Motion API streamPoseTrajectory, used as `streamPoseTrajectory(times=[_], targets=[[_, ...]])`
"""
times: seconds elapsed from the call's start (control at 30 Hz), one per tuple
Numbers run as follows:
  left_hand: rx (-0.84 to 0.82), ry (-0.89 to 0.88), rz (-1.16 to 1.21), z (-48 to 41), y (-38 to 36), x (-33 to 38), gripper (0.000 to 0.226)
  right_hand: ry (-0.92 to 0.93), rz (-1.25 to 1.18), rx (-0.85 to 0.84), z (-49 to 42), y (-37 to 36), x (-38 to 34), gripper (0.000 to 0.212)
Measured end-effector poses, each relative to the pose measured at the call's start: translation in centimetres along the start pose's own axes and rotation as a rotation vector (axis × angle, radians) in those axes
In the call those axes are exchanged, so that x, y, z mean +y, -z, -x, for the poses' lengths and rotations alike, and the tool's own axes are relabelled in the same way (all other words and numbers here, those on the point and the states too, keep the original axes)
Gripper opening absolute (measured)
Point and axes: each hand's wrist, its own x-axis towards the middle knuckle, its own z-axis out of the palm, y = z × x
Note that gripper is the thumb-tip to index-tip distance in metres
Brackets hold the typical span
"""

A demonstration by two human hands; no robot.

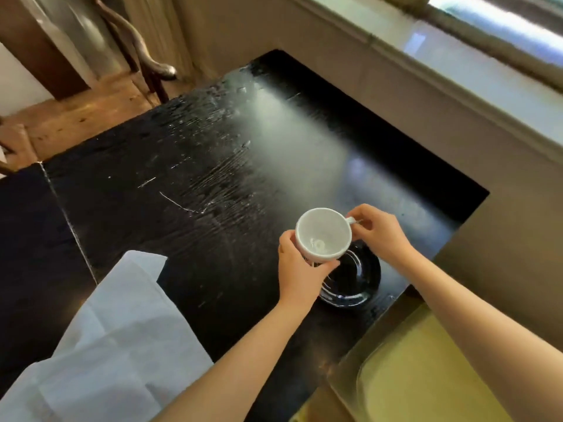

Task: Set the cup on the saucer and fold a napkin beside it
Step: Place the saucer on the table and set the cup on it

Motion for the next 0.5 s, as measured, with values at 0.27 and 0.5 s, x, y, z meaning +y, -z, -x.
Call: streamPoseTrajectory(times=[0.27, 0.5], targets=[[0.050, 0.084, -0.153, 3.2, -5.0, -2.1, 0.079, 0.000, 0.132, -0.012, 2.4, 0.0, 5.0, 0.011], [0.098, 0.061, -0.203, 3.0, -6.2, -3.0, 0.083, 0.054, 0.160, 0.006, 1.7, -0.4, 6.2, 0.011]])
